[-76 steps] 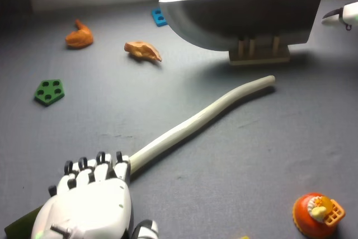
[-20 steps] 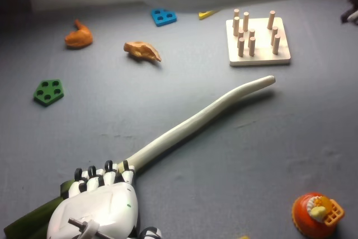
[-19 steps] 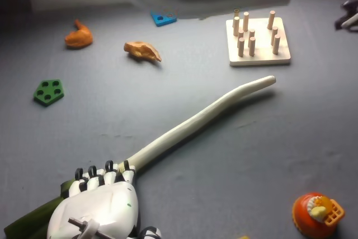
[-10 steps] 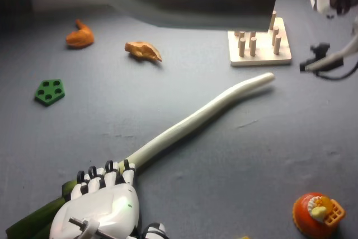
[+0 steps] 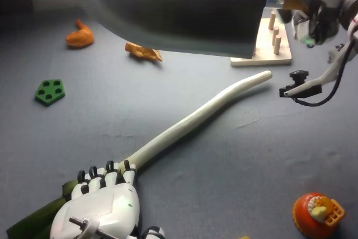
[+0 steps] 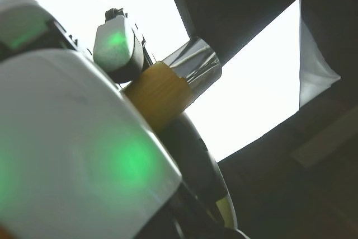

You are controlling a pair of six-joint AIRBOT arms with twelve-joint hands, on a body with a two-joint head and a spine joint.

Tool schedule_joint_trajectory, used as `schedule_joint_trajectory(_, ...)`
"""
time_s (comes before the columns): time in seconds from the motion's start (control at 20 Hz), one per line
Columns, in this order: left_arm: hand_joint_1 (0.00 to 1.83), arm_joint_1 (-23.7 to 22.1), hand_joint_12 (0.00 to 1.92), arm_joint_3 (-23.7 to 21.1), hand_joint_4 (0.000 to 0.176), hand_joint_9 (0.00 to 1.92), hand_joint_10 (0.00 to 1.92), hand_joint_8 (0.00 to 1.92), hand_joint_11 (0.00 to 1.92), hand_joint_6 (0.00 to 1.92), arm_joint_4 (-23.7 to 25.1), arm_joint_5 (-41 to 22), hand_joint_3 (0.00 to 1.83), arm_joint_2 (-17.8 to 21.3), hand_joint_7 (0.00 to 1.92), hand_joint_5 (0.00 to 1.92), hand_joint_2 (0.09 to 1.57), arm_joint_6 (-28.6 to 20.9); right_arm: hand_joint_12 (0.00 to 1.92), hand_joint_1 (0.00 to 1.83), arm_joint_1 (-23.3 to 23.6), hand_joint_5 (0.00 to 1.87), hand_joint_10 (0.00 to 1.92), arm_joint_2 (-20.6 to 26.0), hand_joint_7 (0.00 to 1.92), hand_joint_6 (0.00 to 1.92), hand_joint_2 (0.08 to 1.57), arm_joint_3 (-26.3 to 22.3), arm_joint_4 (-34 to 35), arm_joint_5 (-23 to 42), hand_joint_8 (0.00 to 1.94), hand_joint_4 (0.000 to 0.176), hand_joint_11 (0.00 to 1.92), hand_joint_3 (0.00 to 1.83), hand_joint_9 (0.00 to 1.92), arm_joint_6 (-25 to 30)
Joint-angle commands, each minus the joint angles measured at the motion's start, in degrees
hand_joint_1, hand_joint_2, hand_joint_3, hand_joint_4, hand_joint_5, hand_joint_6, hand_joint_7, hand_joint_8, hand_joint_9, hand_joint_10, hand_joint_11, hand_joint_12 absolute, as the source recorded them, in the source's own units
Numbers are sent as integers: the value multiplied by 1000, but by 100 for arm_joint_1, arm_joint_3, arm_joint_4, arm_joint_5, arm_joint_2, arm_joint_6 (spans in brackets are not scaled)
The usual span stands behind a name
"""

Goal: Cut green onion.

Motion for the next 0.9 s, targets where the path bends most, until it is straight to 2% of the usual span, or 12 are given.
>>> schedule_joint_trajectory(0.0,720,6,320,37,0,87,6,3,0,7,38,-140,0,-27,109,170,1312,-19,1921,1164,0,965,1921,-22,1559,1326,704,14,-377,550,1941,0,1693,919,1640,91)
schedule_joint_trajectory(0.05,749,0,308,35,0,85,4,3,0,2,38,-141,0,-27,112,160,1300,-19,1921,1477,-34,1136,1921,-72,1573,1802,760,39,-378,562,1941,0,1709,805,1649,90)
schedule_joint_trajectory(0.1,755,-8,305,34,0,84,4,3,0,1,38,-148,0,-28,112,158,1297,-19,1921,1553,-77,1207,1921,-131,1581,1897,779,59,-377,578,1941,120,1716,758,1655,93)
schedule_joint_trajectory(0.15,756,-9,304,33,0,84,4,3,0,0,38,-152,0,-28,112,157,1297,-19,1921,1568,-116,1222,1921,-161,1583,1916,783,59,-378,578,1941,165,1718,748,1656,91)
schedule_joint_trajectory(0.2,756,-10,303,33,0,84,4,3,0,0,38,-154,0,-28,113,157,1296,-19,1921,1571,-141,1225,1921,-181,1584,1920,784,59,-378,578,1941,174,1718,745,1656,91)
schedule_joint_trajectory(0.3,756,-13,301,35,0,84,3,2,0,0,38,-157,0,-26,113,157,1296,-19,1921,1572,-195,1227,1921,-210,1584,1921,785,58,-378,577,1941,176,1719,744,1656,90)
schedule_joint_trajectory(0.35,709,-13,173,36,0,54,2,0,0,0,38,-157,1,-26,71,97,1326,-19,1921,1557,-229,1334,1921,-231,1597,1921,780,58,-378,573,1941,176,1721,806,1666,87)
schedule_joint_trajectory(0.4,670,-13,62,36,0,26,1,0,0,0,38,-162,11,-26,35,69,1352,-19,1921,1589,-255,1333,1921,-251,1608,1921,764,58,-378,572,1941,176,1731,815,1677,86)
schedule_joint_trajectory(0.55,619,-14,116,34,0,50,4,0,0,3,39,-164,10,-26,53,85,1363,-19,1921,1590,-368,1283,1921,-358,1613,1921,765,59,-394,642,1941,176,1735,817,1687,63)
schedule_joint_trajectory(0.6,522,-14,186,34,0,45,2,0,0,1,39,-164,9,-27,34,56,1367,-19,1921,1579,-401,1235,1921,-384,1592,1813,810,59,-423,679,1941,176,1712,736,1675,64)
schedule_joint_trajectory(0.75,496,-13,171,35,0,18,0,0,0,2,41,-164,8,-27,3,53,1370,-18,1921,1588,-593,1210,1921,-501,1580,1707,874,64,-855,976,1941,176,1695,588,1658,224)
schedule_joint_trajectory(0.85,494,-16,169,40,0,17,0,0,0,2,41,-164,8,-28,2,53,1371,-18,1921,1588,-654,1209,1921,-527,1580,1701,878,64,-966,1040,1941,176,1694,578,1657,336)
